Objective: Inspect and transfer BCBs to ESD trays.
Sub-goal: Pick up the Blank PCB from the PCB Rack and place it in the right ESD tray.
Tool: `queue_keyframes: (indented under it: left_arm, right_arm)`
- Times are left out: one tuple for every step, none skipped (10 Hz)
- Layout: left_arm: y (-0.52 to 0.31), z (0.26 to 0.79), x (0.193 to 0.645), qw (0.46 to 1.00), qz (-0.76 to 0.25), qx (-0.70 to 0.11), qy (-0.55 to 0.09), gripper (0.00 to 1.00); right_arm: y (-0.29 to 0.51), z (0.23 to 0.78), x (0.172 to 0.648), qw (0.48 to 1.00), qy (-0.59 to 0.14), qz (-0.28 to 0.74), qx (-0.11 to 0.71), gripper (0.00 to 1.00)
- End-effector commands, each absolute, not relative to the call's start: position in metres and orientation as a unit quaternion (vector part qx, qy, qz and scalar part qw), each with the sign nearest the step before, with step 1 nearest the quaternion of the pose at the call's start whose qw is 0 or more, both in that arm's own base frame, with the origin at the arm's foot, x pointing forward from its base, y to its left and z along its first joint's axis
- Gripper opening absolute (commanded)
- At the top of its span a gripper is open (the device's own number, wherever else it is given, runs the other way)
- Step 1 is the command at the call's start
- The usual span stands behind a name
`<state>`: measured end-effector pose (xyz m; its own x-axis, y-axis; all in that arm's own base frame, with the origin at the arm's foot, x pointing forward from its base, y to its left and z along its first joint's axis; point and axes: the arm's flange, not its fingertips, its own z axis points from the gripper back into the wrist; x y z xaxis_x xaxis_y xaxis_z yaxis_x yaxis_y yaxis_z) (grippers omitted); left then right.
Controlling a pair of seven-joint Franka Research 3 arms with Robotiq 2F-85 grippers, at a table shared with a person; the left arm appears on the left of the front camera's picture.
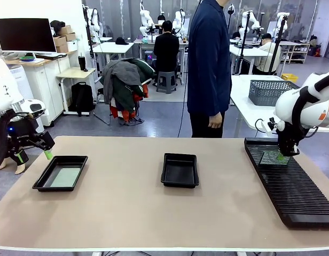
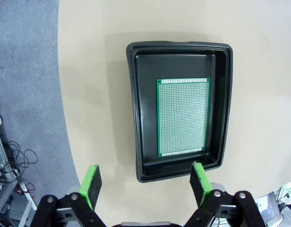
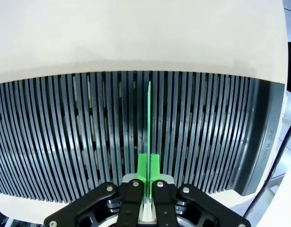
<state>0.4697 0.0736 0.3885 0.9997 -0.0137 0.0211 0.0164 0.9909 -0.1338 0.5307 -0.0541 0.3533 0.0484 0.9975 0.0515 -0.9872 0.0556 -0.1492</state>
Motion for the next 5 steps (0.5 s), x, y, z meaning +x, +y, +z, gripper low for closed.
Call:
queue_keyframes:
  left_arm:
    - [0.0744,0.3873,0.4683,0.997,-0.011,-0.071,-0.015,1.00]
    - [0.0744,0.3873,0.4683,0.997,-0.011,-0.071,-0.015,1.00]
    - [0.0744,0.3873,0.4683,0.997,-0.011,-0.071,-0.015,1.00]
    - [0.0744,0.3873,0.4683,0.997,-0.011,-0.071,-0.015,1.00]
    - [0.0744,0.3873,0.4683,0.997,-0.011,-0.071,-0.015,1.00]
  right_arm:
    - [-0.0543,0.3503,0.5237,0.728,-0.069,0.680,-0.047,0.00]
    - [-0.0541,0.3533,0.5307,0.723,-0.070,0.686,-0.037,0.00]
    - [-0.0541,0.3533,0.5307,0.723,-0.070,0.686,-0.037,0.00]
    - [-0.0541,0.3533,0.5307,0.723,-0.070,0.686,-0.037,0.00]
    - [-0.0541,0.3533,0.5307,0.723,-0.070,0.686,-0.037,0.00]
